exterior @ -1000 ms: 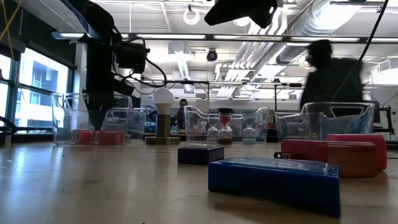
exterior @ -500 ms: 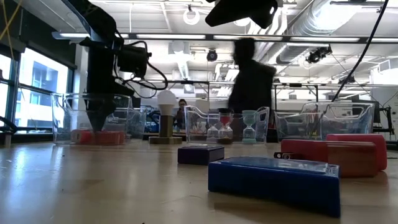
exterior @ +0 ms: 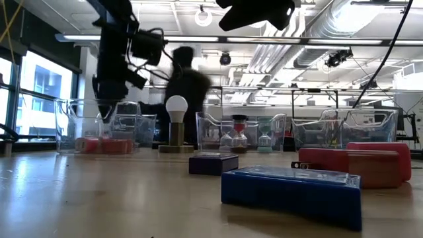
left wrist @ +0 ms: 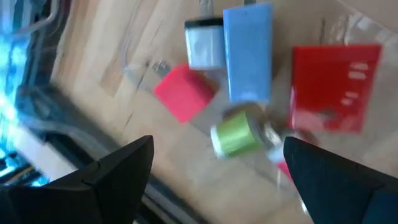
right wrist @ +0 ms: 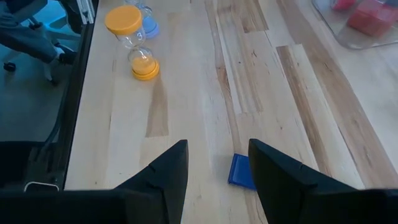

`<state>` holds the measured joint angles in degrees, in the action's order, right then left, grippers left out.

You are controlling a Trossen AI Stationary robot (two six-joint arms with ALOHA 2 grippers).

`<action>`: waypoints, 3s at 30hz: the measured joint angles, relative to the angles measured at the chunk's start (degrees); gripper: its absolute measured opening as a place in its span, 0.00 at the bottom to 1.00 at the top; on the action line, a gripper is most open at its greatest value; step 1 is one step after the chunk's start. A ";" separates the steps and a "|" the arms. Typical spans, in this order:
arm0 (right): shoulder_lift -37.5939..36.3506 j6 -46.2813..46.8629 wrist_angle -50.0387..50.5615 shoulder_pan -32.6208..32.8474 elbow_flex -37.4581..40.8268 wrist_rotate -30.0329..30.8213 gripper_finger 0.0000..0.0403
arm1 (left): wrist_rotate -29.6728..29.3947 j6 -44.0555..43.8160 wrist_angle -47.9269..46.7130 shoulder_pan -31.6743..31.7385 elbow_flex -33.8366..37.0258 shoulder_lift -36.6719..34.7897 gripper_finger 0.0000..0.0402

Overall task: Pick & Place Office items
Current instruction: Put the yellow hourglass into the middle transparent bin

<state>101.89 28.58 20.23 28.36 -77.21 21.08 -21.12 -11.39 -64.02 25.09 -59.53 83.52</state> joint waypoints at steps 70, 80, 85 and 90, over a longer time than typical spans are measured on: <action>0.02 1.66 4.39 3.54 0.02 1.51 0.39 | 16.98 -36.68 10.52 -66.44 -16.33 6.50 0.87; 0.02 1.64 4.50 3.54 0.02 1.51 0.39 | 18.32 -36.26 10.60 -66.98 -16.34 10.63 0.87; 0.02 1.69 4.46 3.54 0.02 1.51 0.39 | 18.50 -36.25 11.11 -66.96 -16.33 10.63 0.87; 0.02 1.64 4.46 3.52 0.02 1.51 0.39 | 17.51 -36.24 11.81 -66.99 -16.37 11.12 0.87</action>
<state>101.91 30.22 24.69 31.88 -77.19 22.59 -3.61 -47.62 -52.21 -41.90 -75.90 94.64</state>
